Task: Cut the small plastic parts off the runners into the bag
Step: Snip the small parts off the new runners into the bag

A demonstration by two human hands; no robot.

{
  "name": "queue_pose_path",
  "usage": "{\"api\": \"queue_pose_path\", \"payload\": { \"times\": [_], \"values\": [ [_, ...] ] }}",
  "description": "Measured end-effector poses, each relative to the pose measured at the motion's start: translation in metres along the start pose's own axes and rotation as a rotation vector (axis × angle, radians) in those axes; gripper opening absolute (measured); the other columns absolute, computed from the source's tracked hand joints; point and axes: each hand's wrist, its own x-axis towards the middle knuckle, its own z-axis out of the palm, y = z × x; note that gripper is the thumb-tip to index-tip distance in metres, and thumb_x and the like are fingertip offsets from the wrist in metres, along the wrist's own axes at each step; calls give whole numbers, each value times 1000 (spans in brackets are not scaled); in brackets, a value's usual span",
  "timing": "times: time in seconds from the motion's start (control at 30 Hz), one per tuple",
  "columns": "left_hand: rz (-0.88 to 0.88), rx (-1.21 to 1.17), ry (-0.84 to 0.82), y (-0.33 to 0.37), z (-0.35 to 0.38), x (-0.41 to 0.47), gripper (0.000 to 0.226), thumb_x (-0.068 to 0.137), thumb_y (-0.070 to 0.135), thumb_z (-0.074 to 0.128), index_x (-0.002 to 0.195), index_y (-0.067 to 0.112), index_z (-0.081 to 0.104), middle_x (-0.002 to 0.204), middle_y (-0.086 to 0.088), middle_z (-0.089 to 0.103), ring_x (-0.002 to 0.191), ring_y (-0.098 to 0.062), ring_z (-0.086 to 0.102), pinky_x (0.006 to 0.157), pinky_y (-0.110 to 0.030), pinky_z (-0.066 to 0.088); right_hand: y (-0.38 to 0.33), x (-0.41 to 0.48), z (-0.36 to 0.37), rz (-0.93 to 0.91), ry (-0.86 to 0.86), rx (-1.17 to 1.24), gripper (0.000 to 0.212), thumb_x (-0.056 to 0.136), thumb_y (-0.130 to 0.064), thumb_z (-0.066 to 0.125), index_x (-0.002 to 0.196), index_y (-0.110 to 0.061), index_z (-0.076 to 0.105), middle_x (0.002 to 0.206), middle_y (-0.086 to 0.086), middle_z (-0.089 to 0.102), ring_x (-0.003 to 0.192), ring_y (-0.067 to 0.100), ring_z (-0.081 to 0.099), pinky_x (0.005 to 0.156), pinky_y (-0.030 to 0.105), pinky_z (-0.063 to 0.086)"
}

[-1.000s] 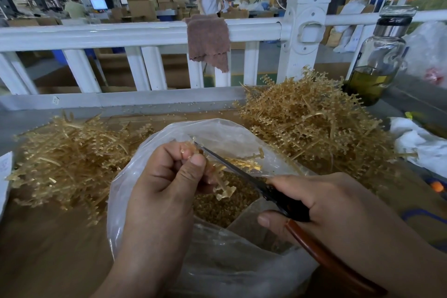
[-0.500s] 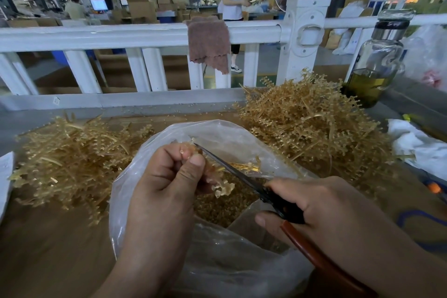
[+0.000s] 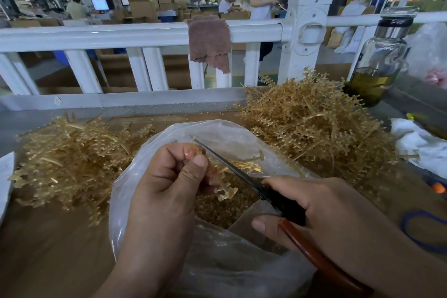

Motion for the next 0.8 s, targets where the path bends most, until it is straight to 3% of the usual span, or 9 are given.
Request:
{"api": "queue_pose_path", "payload": {
  "times": [0.23,0.53,0.8],
  "values": [
    [3,-5,-32,-2,-2,3,11,91,19,64,80,22,63,70,-6,64,67,-17,61,61,-22,51,-1,-2,-3,2,-12,22,58,78,-79,44,103,-28,59,81,-12,61,69,5,58,64,22,43],
    [18,-5,-51,-4,-3,4,11,89,19,60,80,23,63,70,-5,63,68,-18,61,62,-25,52,2,-1,-3,4,-5,43,53,77,-78,43,92,-30,58,75,-16,58,63,5,56,58,17,40],
    [23,-35,-58,-4,-2,3,17,89,20,59,76,30,64,68,-2,63,67,-14,60,60,-19,49,1,-1,-2,-2,2,60,50,77,-77,44,91,-31,60,74,-22,58,63,1,57,56,10,39]
  ]
}}
